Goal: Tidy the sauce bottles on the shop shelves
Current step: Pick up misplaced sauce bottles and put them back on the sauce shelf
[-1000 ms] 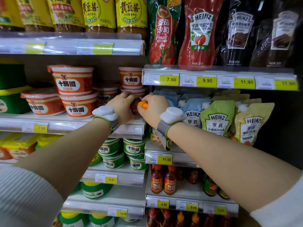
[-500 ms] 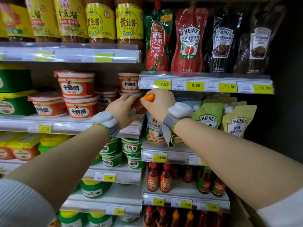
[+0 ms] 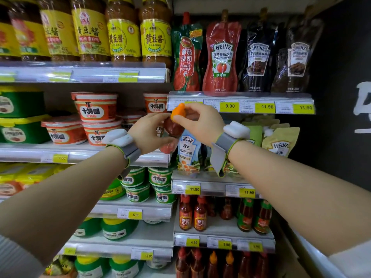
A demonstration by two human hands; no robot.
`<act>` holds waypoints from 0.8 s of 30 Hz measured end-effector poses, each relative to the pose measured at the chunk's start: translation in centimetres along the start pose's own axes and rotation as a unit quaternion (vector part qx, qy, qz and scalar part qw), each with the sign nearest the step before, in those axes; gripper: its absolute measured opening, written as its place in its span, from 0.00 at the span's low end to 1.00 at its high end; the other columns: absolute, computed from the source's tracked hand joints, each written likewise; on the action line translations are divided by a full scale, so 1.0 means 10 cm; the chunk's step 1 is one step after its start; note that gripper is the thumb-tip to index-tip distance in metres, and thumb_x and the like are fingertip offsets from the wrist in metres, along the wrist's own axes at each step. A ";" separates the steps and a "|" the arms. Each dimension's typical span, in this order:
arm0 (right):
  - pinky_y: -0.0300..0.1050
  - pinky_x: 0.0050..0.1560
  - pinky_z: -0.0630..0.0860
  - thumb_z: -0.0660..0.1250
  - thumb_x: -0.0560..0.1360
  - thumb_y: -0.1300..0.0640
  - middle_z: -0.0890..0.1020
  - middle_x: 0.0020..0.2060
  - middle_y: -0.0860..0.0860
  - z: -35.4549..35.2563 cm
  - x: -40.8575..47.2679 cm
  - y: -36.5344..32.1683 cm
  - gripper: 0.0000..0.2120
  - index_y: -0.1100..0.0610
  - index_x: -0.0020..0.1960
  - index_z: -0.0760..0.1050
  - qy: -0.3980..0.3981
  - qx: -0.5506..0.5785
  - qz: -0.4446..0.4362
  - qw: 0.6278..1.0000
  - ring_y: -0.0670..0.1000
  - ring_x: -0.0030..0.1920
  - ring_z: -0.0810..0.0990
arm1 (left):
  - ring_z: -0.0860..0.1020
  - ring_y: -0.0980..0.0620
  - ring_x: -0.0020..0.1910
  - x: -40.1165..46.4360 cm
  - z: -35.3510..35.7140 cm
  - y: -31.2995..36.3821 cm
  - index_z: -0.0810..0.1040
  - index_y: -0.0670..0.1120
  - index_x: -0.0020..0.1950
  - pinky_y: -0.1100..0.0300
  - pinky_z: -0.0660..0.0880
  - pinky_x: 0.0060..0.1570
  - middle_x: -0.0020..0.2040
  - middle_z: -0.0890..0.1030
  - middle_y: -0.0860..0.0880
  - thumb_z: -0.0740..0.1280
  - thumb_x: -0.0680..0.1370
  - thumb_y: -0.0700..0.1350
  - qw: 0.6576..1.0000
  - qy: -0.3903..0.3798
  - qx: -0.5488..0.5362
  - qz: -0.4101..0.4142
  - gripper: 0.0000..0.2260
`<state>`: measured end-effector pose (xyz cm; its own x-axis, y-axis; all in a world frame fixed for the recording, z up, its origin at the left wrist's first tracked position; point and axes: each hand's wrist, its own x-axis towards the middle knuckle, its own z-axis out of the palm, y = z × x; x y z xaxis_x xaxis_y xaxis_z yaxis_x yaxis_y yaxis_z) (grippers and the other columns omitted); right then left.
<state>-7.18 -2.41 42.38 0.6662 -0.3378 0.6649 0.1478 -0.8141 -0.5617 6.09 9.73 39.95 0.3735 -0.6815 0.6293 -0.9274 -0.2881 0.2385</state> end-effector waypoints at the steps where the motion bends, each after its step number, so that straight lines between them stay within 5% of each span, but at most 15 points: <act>1: 0.42 0.53 0.77 0.70 0.72 0.52 0.83 0.46 0.46 -0.03 -0.03 0.00 0.14 0.54 0.56 0.80 0.000 0.010 -0.005 1.000 0.45 0.46 0.80 | 0.77 0.55 0.48 -0.02 -0.01 0.04 0.73 0.52 0.64 0.59 0.74 0.52 0.54 0.78 0.51 0.76 0.65 0.50 0.999 -0.010 -0.031 -0.011 0.29; 6: 0.46 0.59 0.76 0.65 0.70 0.67 0.81 0.50 0.49 -0.10 -0.20 0.12 0.24 0.55 0.64 0.75 -0.036 0.043 0.001 0.998 0.49 0.53 0.80 | 0.77 0.72 0.38 -0.08 -0.01 0.18 0.77 0.60 0.52 0.77 0.70 0.40 0.43 0.80 0.64 0.77 0.64 0.50 0.983 -0.069 -0.151 -0.074 0.20; 10: 0.41 0.55 0.76 0.66 0.69 0.67 0.79 0.56 0.49 -0.13 -0.38 0.29 0.28 0.54 0.68 0.71 -0.067 0.040 0.020 0.997 0.48 0.57 0.78 | 0.80 0.63 0.43 -0.14 0.05 0.21 0.78 0.61 0.51 0.64 0.74 0.50 0.46 0.82 0.59 0.77 0.64 0.50 0.967 -0.108 -0.208 -0.102 0.18; 17: 0.46 0.62 0.74 0.73 0.70 0.60 0.75 0.66 0.51 -0.11 -0.68 0.57 0.34 0.56 0.73 0.63 -0.148 0.031 0.087 0.985 0.47 0.65 0.74 | 0.82 0.59 0.45 -0.22 0.11 0.26 0.78 0.57 0.53 0.64 0.80 0.48 0.50 0.83 0.54 0.75 0.67 0.44 0.926 -0.140 -0.327 -0.131 0.17; 24: 0.51 0.64 0.73 0.73 0.70 0.51 0.81 0.58 0.50 0.01 -0.89 0.76 0.22 0.54 0.62 0.76 -0.172 0.045 0.126 0.976 0.49 0.58 0.79 | 0.83 0.54 0.47 -0.28 0.25 0.37 0.76 0.48 0.60 0.65 0.79 0.45 0.53 0.82 0.50 0.72 0.70 0.37 0.887 -0.186 -0.396 -0.148 0.20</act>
<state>-11.90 -5.50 32.15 0.8932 -0.3311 0.3044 0.0009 -0.6755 -0.7373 1.70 8.89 37.21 0.4466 -0.8719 0.2007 -0.4552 -0.0283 0.8899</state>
